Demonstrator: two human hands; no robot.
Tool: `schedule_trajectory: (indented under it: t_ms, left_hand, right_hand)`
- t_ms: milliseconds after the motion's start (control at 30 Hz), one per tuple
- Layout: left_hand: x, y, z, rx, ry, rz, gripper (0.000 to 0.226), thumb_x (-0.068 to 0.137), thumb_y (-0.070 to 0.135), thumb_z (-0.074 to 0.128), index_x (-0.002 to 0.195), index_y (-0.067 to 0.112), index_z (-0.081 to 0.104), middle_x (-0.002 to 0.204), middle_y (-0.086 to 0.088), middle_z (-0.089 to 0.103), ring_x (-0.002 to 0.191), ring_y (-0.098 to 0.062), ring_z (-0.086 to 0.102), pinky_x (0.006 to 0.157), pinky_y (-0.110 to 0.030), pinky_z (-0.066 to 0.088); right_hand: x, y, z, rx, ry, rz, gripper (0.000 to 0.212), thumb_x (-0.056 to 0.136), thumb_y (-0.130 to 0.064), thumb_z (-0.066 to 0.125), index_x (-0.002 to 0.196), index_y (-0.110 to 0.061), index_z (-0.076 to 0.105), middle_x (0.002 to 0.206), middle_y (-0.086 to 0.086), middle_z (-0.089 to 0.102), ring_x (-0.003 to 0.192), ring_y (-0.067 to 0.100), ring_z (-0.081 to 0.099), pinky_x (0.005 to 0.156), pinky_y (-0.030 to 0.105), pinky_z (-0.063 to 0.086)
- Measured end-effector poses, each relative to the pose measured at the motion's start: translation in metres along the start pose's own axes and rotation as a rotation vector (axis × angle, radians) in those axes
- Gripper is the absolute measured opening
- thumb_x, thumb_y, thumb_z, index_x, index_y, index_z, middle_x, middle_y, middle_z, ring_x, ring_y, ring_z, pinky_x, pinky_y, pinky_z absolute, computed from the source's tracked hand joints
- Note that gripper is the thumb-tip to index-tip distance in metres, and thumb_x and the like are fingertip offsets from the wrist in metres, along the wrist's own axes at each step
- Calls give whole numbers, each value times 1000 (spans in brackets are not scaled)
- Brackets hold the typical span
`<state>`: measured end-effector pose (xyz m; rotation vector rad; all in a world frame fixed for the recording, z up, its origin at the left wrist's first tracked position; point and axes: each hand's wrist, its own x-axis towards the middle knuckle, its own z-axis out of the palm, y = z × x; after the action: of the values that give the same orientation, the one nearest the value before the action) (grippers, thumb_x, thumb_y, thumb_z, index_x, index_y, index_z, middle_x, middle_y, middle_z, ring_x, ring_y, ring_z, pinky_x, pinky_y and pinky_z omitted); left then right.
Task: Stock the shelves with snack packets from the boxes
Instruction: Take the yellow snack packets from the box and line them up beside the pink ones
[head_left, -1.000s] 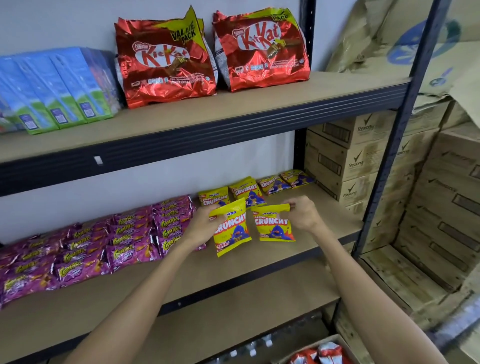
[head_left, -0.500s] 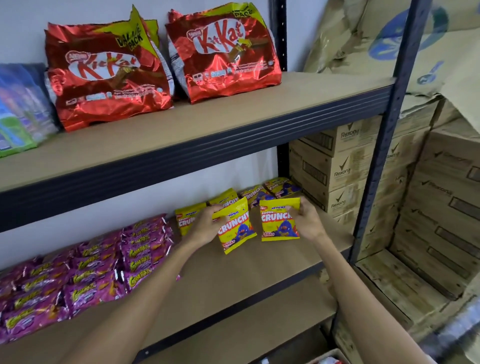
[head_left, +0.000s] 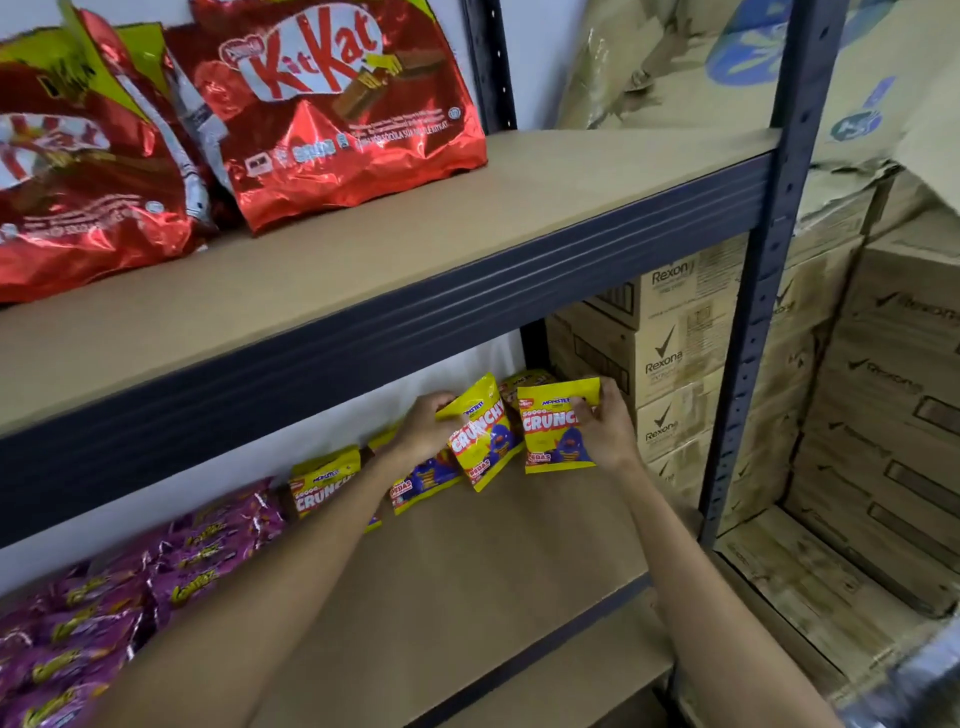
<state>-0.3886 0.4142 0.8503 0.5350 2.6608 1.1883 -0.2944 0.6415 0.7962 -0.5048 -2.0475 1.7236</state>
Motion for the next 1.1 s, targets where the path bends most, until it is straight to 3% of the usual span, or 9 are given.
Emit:
schedule_trajectory:
  t_ms: [133,233,400,500,633,733,900,1033,1100]
  left_hand:
    - [17,-3,8,27,24,-36,11,95,13,63,106,15,62,96,-4,69,86,-16,66,63,-20,49]
    - [29,-7,13,72,67,-41,14,94,11,66,106,15,60,93,0,65,88,-17,63,55,-12,43]
    - [46,-14,26,165,104,-74,61,84,9,77,137,7,49,134,-9,55,107,-17,55,78,-22,43]
    - [46,-20,37,266,161,-42,65,81,13,80,136,12,45,136,-10,52,113,-24,55,83,-28,49]
    - [32,-29,56,512,418,-43,64,84,32,73,139,16,42,135,-8,47,128,-29,44,101,-46,40]
    - [24,-38,67,665,384,74,60,86,49,62,136,19,49,133,-4,49,129,-25,44,105,-48,34]
    - [24,-50,70,933,190,218,83,78,79,44,146,31,42,152,-3,37,143,-21,31,119,-56,4]
    - [29,-47,69,961,143,166,84,80,76,48,150,32,33,161,-5,25,149,-21,20,118,-61,-4]
    - [30,-44,68,955,130,140,83,81,71,52,151,32,32,161,-5,23,150,-21,19,117,-62,-2]
  right_hand:
    - [7,11,5,-29,-6,26,34,105,-21,50,137,-14,42,109,3,65,95,18,66,61,13,44]
    - [11,19,10,-67,-1,-4,48,105,-15,46,151,-18,30,116,8,64,96,18,63,71,22,46]
    - [20,26,19,-33,-15,8,70,97,-17,48,155,-36,13,135,13,58,119,27,60,98,45,52]
    - [39,53,24,-27,-47,-5,81,80,-32,47,148,-52,6,140,9,55,130,28,52,106,54,45]
    - [36,42,29,-92,-79,-94,98,82,-4,65,151,-44,10,131,8,58,124,23,56,103,49,48]
    - [43,33,27,-192,-106,-163,108,77,4,71,152,-41,8,131,9,54,121,24,57,101,49,51]
    - [52,3,20,-429,-156,-229,90,85,16,51,159,-21,16,154,12,34,142,25,36,115,37,36]
    - [71,8,30,-700,-175,-345,82,86,16,44,158,-14,20,162,11,21,150,25,21,122,33,23]
    - [75,12,34,-929,-174,-426,58,95,1,50,151,-9,37,164,17,15,152,31,12,123,36,14]
